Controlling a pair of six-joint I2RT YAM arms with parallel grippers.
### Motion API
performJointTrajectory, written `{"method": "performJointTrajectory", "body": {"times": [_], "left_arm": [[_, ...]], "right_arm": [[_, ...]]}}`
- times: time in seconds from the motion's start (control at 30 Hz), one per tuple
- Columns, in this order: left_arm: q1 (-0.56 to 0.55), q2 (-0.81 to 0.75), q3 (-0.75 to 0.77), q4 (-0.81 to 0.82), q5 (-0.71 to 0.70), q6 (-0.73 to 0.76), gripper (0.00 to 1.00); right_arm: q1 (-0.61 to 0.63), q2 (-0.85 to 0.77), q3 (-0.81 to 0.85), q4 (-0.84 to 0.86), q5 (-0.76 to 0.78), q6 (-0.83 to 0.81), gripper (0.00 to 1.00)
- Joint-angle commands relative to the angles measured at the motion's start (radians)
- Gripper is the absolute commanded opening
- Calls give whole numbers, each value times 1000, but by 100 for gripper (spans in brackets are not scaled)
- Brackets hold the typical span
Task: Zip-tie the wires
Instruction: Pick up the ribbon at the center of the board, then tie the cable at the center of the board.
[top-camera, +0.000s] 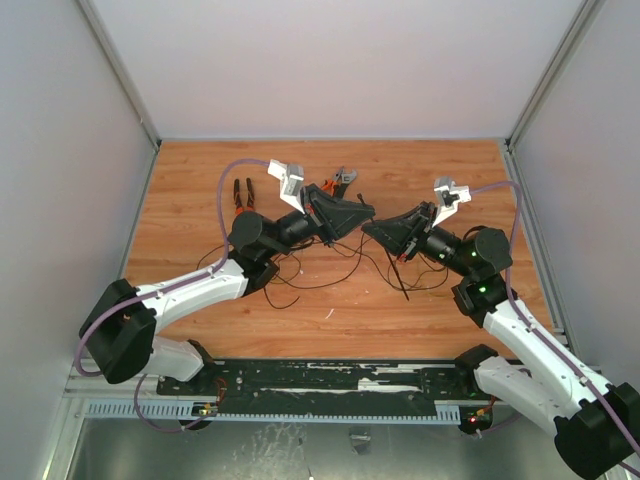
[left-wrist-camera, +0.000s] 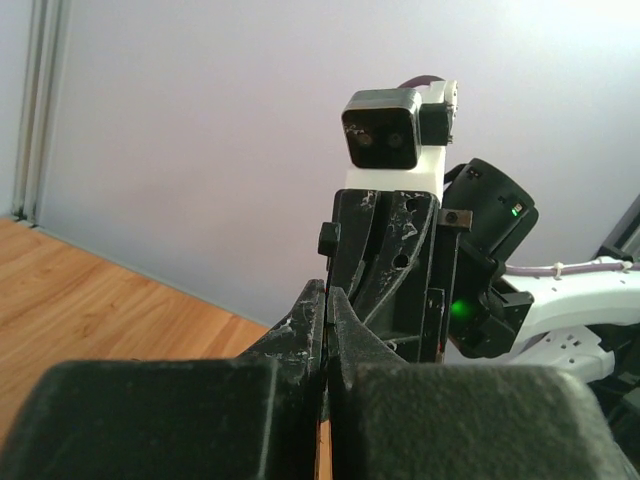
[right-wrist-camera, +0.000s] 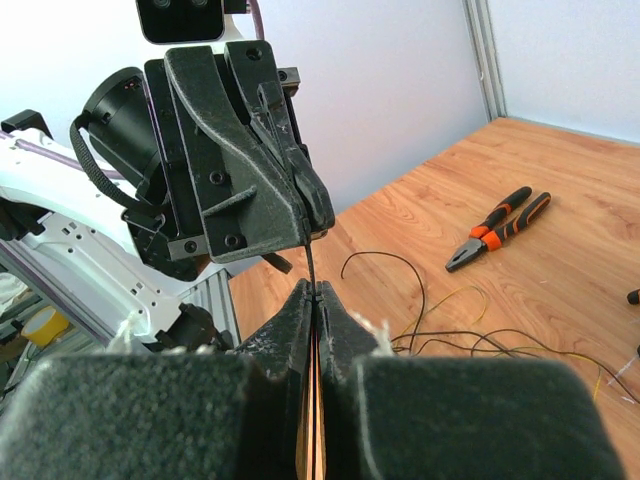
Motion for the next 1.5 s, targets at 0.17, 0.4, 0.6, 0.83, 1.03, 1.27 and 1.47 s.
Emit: {"method": "performJointTrajectory", "body": {"times": [0.17, 0.4, 0.6, 0.83, 1.03, 1.27, 1.47], "left_arm": [[-3, -4, 61, -89, -34, 60, 0], [79, 4, 224, -410, -28, 199, 0], [202, 74, 334, -576, 69, 295, 0], [326, 271, 462, -626, 153, 373, 0], [380, 518, 697, -710, 187, 452, 0], [407, 796, 1014, -836, 255, 481, 0], [407, 904, 1117, -908, 278, 512, 0]], "right_arm": [[6, -14, 1, -71, 51, -51, 16], [6, -69, 25, -305, 232, -168, 52], [5, -153, 23, -444, 422, -223, 90], [5, -245, 21, -538, 505, -303, 99], [4, -291, 3, -590, 526, -322, 99], [3, -297, 4, -623, 530, -332, 99], [5, -272, 16, -631, 541, -342, 99]]}}
